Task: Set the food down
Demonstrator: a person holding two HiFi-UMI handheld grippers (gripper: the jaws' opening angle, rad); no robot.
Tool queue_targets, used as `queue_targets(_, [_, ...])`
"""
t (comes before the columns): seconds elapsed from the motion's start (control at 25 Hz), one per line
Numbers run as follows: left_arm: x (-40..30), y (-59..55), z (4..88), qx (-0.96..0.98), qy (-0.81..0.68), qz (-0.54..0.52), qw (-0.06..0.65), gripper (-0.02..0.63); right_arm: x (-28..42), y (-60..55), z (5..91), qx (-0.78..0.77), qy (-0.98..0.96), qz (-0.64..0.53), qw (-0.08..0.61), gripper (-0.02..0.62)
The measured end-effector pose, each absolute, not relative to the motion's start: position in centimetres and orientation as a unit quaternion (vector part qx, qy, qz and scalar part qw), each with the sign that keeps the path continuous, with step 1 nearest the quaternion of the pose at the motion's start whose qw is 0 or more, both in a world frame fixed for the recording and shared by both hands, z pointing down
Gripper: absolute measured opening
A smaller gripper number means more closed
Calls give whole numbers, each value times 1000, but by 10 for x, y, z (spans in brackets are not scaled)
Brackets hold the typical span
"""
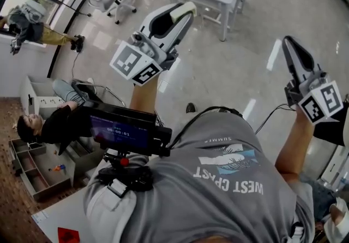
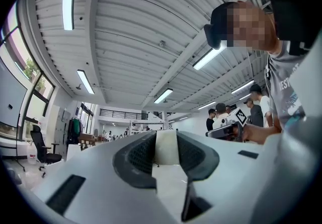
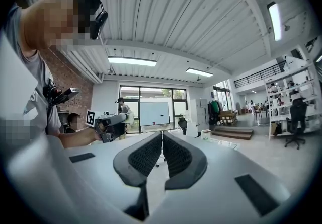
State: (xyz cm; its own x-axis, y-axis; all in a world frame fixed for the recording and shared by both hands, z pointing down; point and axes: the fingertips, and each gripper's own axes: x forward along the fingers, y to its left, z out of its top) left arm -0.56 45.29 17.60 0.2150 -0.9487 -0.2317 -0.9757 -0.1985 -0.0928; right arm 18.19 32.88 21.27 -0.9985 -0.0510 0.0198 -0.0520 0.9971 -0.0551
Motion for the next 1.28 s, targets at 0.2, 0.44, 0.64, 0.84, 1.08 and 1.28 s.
queue_targets(0.2, [7, 441, 177, -759, 638, 59, 111, 104, 191, 314, 214, 9, -1000, 23, 15, 8])
queue_targets(0.44, [-1, 432, 186, -753, 647, 56, 103, 104, 178, 305, 226, -7, -999, 31, 22, 8])
queue_targets(0.64, [-24, 426, 194, -756, 645, 58, 94, 104, 155, 301, 233, -2, -999, 37, 29, 8])
queue_targets(0.84, [-58, 414, 189, -764, 636, 66, 91, 104, 124, 295, 225, 9, -999, 31, 34, 8])
queue_targets(1.08, [-103, 390, 187, -780, 613, 80, 97, 104, 87, 281, 222, 38, -998, 22, 36, 8])
queue_targets(1.28, [-123, 380, 194, -795, 592, 91, 97, 104, 74, 281, 221, 69, -997, 7, 35, 8])
